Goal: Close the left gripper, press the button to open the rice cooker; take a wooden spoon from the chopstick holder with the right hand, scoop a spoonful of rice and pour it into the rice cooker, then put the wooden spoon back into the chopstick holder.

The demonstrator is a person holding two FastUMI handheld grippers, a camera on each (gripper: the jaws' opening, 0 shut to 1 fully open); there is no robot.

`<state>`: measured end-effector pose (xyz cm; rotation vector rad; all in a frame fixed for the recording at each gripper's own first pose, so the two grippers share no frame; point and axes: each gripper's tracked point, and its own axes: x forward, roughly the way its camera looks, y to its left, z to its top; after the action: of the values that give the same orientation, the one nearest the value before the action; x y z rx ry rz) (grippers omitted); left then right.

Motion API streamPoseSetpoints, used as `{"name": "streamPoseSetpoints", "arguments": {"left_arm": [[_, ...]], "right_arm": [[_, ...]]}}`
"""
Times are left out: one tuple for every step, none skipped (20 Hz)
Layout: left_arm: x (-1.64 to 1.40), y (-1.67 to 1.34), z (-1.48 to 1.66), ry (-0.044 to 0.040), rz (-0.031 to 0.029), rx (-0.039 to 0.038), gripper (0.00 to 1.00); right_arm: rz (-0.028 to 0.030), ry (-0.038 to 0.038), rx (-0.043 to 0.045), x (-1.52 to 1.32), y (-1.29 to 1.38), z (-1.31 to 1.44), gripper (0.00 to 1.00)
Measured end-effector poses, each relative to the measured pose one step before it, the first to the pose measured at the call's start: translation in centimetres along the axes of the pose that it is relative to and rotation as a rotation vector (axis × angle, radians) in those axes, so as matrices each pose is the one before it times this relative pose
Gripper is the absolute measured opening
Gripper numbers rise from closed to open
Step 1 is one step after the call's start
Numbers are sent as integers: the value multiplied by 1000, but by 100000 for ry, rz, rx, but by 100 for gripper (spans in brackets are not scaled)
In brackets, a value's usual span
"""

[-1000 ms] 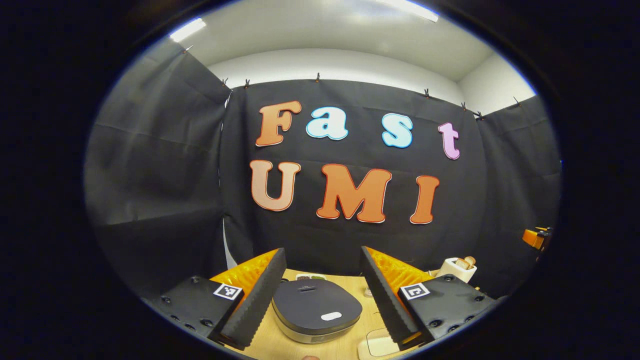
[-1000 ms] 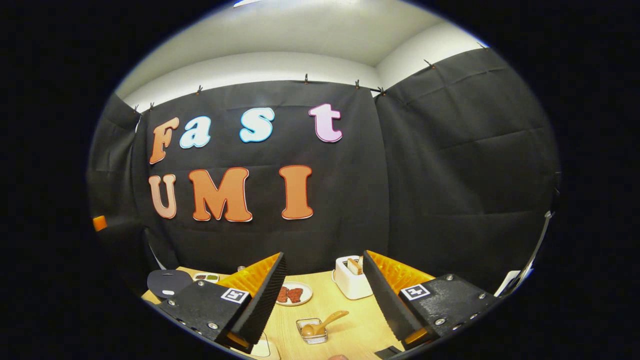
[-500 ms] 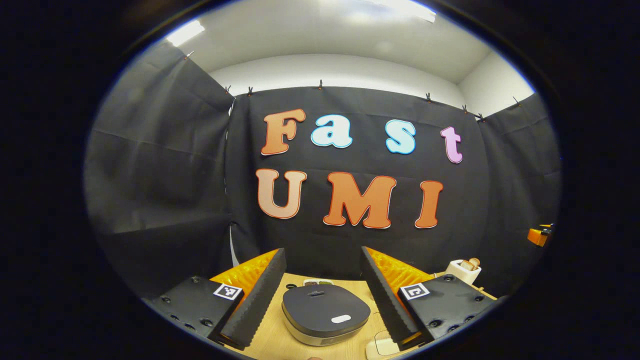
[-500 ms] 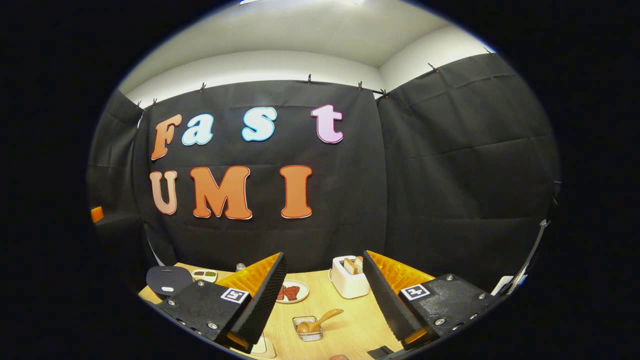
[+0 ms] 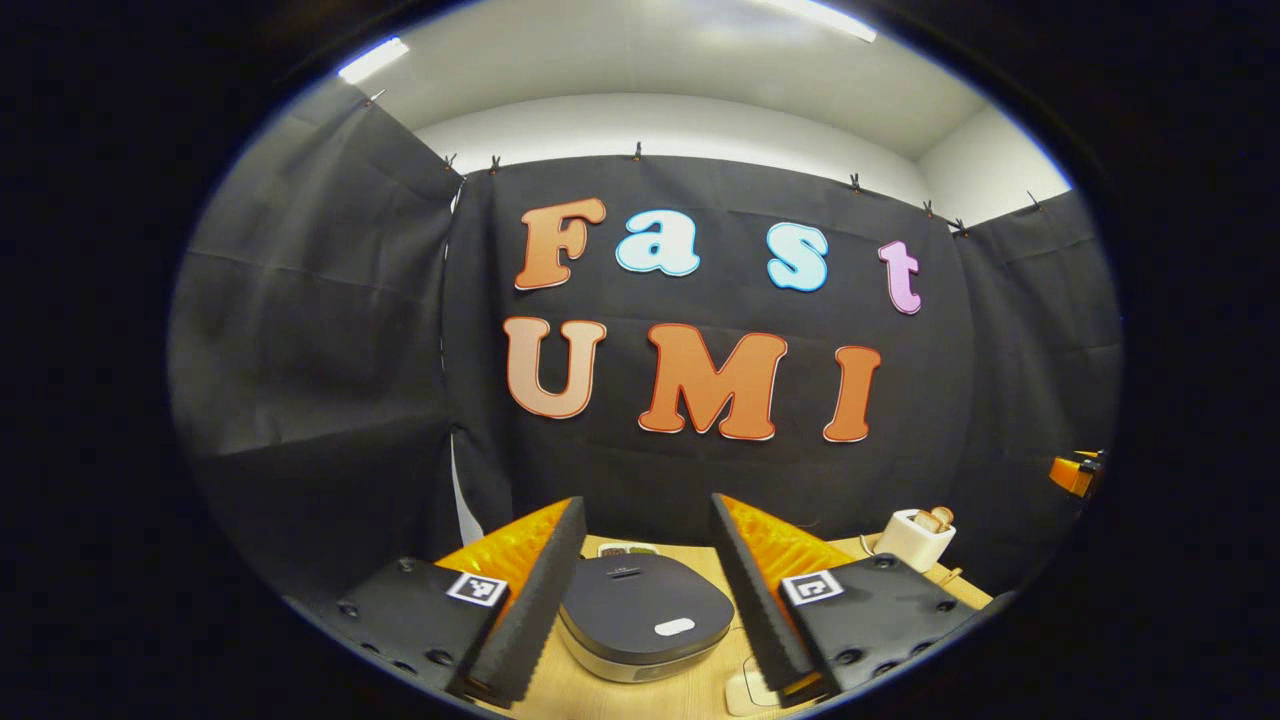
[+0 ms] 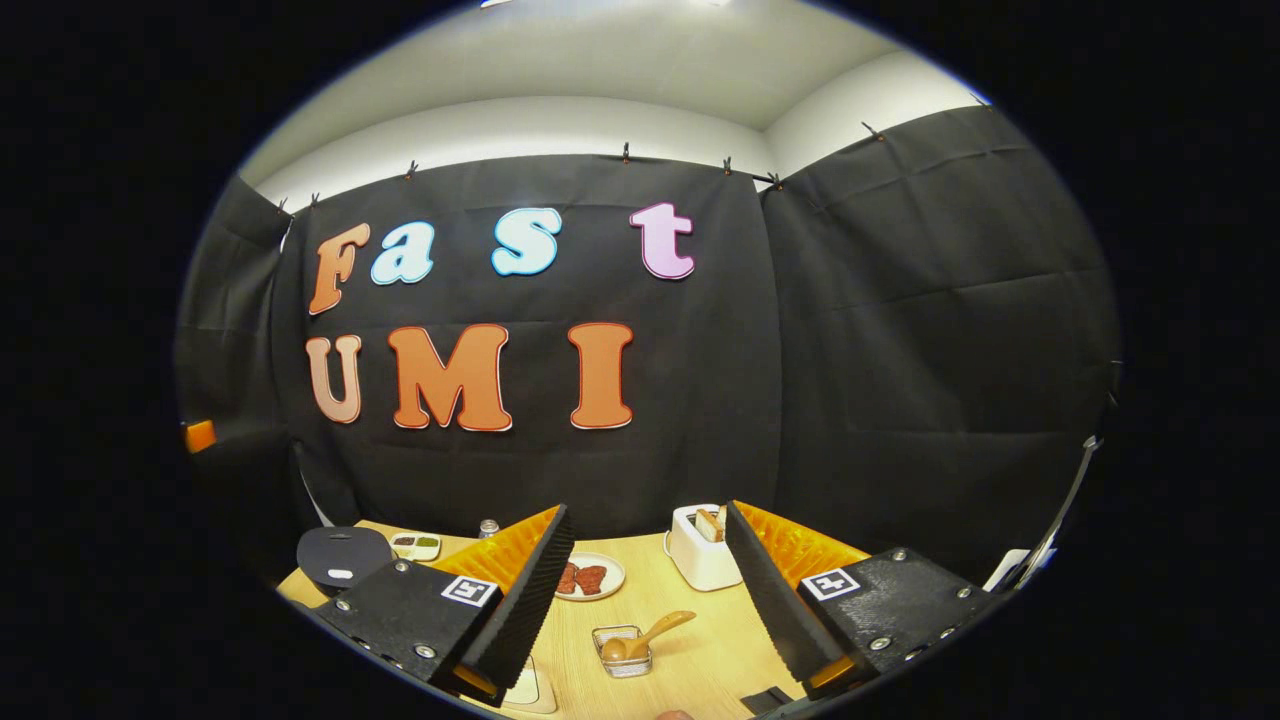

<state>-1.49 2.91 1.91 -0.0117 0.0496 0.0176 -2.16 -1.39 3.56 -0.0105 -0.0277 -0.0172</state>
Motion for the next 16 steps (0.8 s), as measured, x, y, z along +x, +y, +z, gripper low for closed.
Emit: {"name": "streamPoseSetpoints", "arguments": {"left_arm": [[37, 107, -228, 737, 286, -194, 66], [-238, 297, 9, 214, 1269, -43, 55], [-146, 559, 187, -314, 1404, 116, 44], [-291, 498, 292, -931, 1493, 361, 29], [-392, 188, 247, -690, -497, 373, 13], [52, -121, 399, -700, -134, 588, 6], [-222, -211, 559, -624, 745, 442, 6], [-138, 86, -164, 796, -896, 225, 4], [73, -96, -350, 1314, -1013, 446, 7], [202, -46, 31, 190, -1018, 480, 2], [142, -151, 31, 442, -824, 623, 4], [256, -357, -146, 607, -1600, 753, 4], [297, -364, -91, 307, -1216, 860, 2], [284, -262, -264, 784, -1530, 819, 2], [351, -437, -405, 1028, -1498, 83, 2], [613, -529, -578, 1383, -2323, -501, 4]], "right_arm": [[-101, -25, 361, -27, -37, -35, 95], [-150, -51, 141, -21, -68, 30, 100], [-164, 108, -26, -38, -86, 23, 100], [-160, 202, -93, -69, -88, -185, 100], [-78, 142, -126, -62, -45, -21, 95], [-137, 279, -16, -57, -92, -66, 95], [-70, 197, 204, -56, -43, 14, 100], [110, 45, 303, -39, 29, 26, 100], [205, -72, 307, -40, 7, 114, 100], [446, -289, 58, -6, 122, 57, 95], [241, -122, -262, 37, 156, 123, 95], [378, -18, -460, 156, 62, -125, 95], [305, 310, -536, 19, 152, -152, 95], [233, 804, -374, 43, 76, -351, 95], [390, 571, -106, 81, 220, -201, 95], [367, 615, 121, -6, 164, -247, 95]]}}
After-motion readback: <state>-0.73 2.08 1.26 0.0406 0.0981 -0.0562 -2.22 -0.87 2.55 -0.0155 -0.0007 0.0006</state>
